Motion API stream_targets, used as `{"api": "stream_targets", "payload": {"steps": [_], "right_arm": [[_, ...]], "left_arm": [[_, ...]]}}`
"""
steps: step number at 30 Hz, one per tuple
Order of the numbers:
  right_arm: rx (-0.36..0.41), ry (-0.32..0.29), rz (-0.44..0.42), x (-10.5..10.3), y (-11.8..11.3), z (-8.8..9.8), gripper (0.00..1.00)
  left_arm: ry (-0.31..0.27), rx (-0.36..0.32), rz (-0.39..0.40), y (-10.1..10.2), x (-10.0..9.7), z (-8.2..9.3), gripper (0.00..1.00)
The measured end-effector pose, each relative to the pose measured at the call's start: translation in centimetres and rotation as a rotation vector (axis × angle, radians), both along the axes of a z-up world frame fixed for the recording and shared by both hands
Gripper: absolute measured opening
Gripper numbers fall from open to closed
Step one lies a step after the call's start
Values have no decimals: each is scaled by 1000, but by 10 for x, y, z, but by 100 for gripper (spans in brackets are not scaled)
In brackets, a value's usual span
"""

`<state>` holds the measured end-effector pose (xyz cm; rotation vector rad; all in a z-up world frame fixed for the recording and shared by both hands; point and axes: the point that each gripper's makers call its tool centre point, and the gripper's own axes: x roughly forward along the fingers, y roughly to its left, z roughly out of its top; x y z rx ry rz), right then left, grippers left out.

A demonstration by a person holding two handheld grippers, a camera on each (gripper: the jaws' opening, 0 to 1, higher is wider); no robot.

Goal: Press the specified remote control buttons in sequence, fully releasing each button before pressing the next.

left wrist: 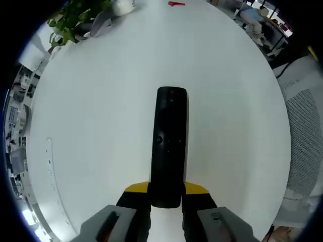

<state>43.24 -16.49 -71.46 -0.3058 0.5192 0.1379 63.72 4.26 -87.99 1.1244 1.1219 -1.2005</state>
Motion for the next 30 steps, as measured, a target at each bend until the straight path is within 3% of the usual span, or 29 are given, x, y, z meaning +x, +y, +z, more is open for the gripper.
{"api": "stream_targets", "payload": {"steps": [19, 30], "right_arm": [[3, 1, 4, 0, 0, 0, 32], [0, -6, 5, 0, 0, 1, 31]], "left_arm": [[8, 28, 5, 4, -19, 0, 21], [14, 41, -5, 8, -41, -1, 21]]}}
